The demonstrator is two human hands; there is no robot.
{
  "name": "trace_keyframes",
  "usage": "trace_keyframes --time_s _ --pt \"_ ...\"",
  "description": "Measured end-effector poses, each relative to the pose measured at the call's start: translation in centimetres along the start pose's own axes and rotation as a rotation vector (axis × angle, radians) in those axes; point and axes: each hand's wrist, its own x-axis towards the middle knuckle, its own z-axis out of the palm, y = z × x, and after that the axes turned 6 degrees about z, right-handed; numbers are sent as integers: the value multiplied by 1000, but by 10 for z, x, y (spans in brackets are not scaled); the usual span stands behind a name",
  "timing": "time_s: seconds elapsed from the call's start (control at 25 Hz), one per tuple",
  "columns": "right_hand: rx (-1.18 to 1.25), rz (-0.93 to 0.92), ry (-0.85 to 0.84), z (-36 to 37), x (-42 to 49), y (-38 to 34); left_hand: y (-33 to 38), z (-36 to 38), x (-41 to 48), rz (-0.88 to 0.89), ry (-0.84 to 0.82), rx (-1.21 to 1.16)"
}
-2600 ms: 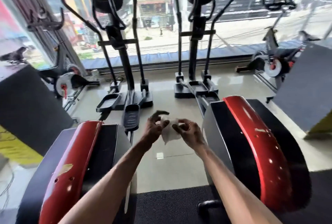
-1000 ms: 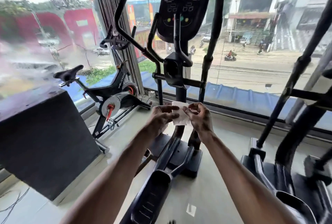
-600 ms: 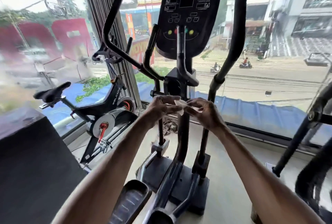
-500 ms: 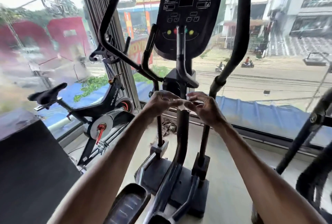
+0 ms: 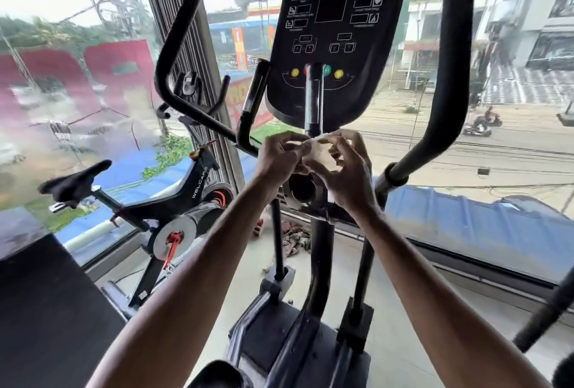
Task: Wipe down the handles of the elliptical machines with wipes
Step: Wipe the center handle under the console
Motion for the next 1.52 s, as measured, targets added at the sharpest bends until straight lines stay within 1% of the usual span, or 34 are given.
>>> trace_keyframes --time_s 0.04,0.12,0.2,0.24,0.32,0.36,0.4,0.48,0.52,0.64,0.68,0.76,0.8,0.84,0.92,0.96,1.04,1.08,1.16,1.2,1.28,1.32,1.4,1.44,1.52 --pt "-8 -27 8 3 12 8 2 4 8 -10 3 -28" --pt "-38 -74 43 8 37 23 2 8 25 -5 27 -2" --pt "-74 -104 85 15 60 36 -3 11 42 20 109 58" --pt "-84 -117 108 17 72 39 -4 14 47 25 163 52" --pt "-96 -160 139 19 88 41 -12 18 57 6 241 66" --pt "-98 -208 128 21 93 43 -19 20 61 -19 253 85" --pt "-100 -272 91 22 95 44 -25 24 64 -59 238 79" --pt "-142 -391 4 28 102 46 -34 30 69 -137 206 -28" --pt "-167 -416 4 31 111 46 -39 32 73 -157 192 -84" --pt "-211 -358 130 37 145 43 -45 34 81 -175 139 -186" --pt "-217 -375 128 35 151 44 -48 34 84 -183 131 -231" --pt "-234 -475 39 35 155 45 -54 32 90 -196 114 -322" --pt "-246 -494 10 36 158 43 -55 31 91 -198 104 -361" --pt "-253 -471 22 37 163 41 -59 32 92 -195 94 -394" --pt "-272 -397 99 39 178 33 -65 32 93 -192 68 -451" --pt "-307 -402 87 40 184 30 -66 32 92 -197 59 -471" --pt "-376 -467 -8 41 193 24 -70 30 94 -213 57 -481" --pt "-391 -470 -15 41 196 20 -73 30 95 -223 61 -482" --pt "-424 -430 49 41 197 15 -76 31 98 -236 49 -495" --pt "-456 -447 49 42 194 15 -76 31 98 -234 38 -501" --pt "-502 -520 -27 45 180 18 -76 29 98 -220 11 -516" --pt "-496 -518 -29 43 172 20 -76 28 98 -207 4 -523" --pt "-451 -471 29 36 159 25 -77 27 98 -191 -2 -537" --pt "-441 -489 4 33 151 29 -78 27 98 -193 -9 -540" --pt "-459 -589 -139 32 132 35 -79 26 97 -199 -20 -566"
